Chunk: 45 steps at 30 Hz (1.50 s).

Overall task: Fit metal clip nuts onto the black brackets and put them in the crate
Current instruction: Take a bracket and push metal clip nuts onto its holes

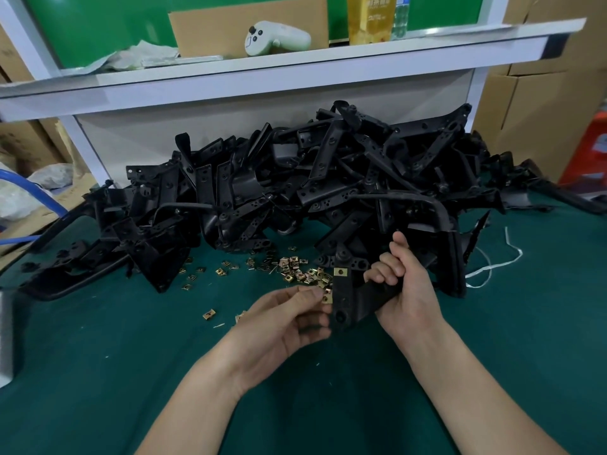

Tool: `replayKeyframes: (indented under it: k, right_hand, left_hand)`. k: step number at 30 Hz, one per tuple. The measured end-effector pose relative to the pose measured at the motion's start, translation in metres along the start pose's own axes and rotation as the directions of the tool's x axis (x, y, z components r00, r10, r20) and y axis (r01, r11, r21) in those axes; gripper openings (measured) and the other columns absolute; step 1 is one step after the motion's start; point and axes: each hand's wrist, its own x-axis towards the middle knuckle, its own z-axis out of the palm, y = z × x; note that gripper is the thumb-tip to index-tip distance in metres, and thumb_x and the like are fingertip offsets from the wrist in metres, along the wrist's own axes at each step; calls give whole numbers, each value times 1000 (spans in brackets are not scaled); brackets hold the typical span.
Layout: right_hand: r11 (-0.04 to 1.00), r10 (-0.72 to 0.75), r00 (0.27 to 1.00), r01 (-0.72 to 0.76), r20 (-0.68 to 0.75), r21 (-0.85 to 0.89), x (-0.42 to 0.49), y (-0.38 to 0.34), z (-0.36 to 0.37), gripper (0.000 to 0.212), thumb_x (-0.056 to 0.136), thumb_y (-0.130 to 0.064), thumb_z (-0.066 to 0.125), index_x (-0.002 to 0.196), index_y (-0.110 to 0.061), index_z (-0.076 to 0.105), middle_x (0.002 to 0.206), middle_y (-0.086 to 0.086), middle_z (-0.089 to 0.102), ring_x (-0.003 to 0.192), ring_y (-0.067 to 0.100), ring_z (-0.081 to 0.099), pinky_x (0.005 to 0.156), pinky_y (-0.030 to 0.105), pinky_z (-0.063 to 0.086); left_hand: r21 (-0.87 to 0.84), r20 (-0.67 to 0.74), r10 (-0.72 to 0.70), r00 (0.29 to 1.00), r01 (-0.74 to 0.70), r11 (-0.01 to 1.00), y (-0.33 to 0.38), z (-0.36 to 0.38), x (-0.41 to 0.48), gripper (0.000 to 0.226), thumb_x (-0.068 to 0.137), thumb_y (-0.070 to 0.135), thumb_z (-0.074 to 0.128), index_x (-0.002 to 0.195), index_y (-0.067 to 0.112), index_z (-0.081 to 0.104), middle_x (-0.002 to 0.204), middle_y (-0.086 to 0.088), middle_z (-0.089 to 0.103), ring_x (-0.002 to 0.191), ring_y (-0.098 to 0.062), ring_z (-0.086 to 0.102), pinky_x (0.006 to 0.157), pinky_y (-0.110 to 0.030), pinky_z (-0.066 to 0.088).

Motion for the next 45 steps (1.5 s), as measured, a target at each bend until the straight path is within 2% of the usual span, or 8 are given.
replayKeyframes:
  k: [10, 18, 27, 32, 36, 38, 41, 45]
  right_hand:
    - [996, -82, 994, 79, -67, -42, 3, 1, -3, 32, 100, -10, 52, 84, -26, 74, 50, -10, 34, 40, 5, 32, 43, 18, 38]
    - [986, -148, 983, 138, -105, -90, 3, 2, -2, 29, 98, -7, 50, 87, -25, 71, 50, -10, 32, 41, 5, 30, 41, 19, 37]
    - [971, -218, 957, 194, -191, -137, -3, 0, 1, 27, 93, -4, 47, 86, -21, 67, 50, -8, 30, 42, 8, 28, 41, 21, 34]
    - [972, -220, 955, 198, -200, -126, -3, 0, 3, 24, 92, -6, 48, 86, -20, 66, 50, -8, 31, 42, 8, 28, 43, 22, 34]
    - [969, -220, 956, 191, -194, -160, -3, 2, 3, 25, 92, -4, 47, 83, -19, 65, 49, -7, 31, 42, 8, 27, 43, 22, 33]
    - [968, -218, 956, 185, -197, -171, -3, 3, 4, 26, 91, -4, 47, 82, -19, 65, 48, -7, 31, 42, 8, 27, 42, 22, 33]
    - [970, -216, 955, 185, -202, -159, -3, 1, 4, 25, 92, -3, 47, 84, -19, 65, 49, -7, 32, 42, 8, 28, 41, 22, 34]
    - [978, -190, 960, 166, -206, -124, -4, -1, 4, 25, 93, -4, 47, 84, -19, 65, 49, -7, 32, 41, 8, 28, 42, 22, 34]
  left_hand:
    - [163, -65, 104, 992, -92, 982, -7, -2, 2, 12, 81, 25, 72, 83, 14, 78, 86, -8, 70, 76, -14, 65, 74, -28, 57]
    - [224, -136, 161, 978, -128, 966, -14, 4, 4, 13, 96, 13, 64, 89, 7, 72, 88, -11, 71, 78, -18, 65, 77, -28, 57]
    - [245, -303, 213, 929, -140, 959, -31, 22, 7, 18, 99, 22, 61, 101, 6, 69, 97, -10, 71, 85, -16, 66, 77, -29, 59]
    - [594, -194, 287, 938, -121, 795, -35, 27, 3, 42, 83, 63, 59, 110, 31, 64, 82, 16, 72, 70, 2, 64, 65, -14, 51]
    - [742, -168, 328, 930, -100, 663, -38, 26, 4, 26, 95, 48, 63, 88, 22, 66, 63, 11, 62, 55, -2, 57, 55, -13, 44]
    - [691, -195, 284, 939, -74, 719, -38, 29, 4, 30, 99, 41, 60, 87, 14, 68, 65, 7, 60, 57, -6, 56, 57, -16, 44]
    - [189, -328, 85, 941, -23, 982, -26, 28, 7, 24, 102, 17, 54, 101, 2, 72, 81, -5, 65, 64, -12, 57, 58, -25, 47]
    - [4, -334, 96, 938, -101, 995, -10, 8, 4, 37, 97, -15, 40, 113, 0, 70, 95, -11, 73, 78, -13, 67, 66, -19, 56]
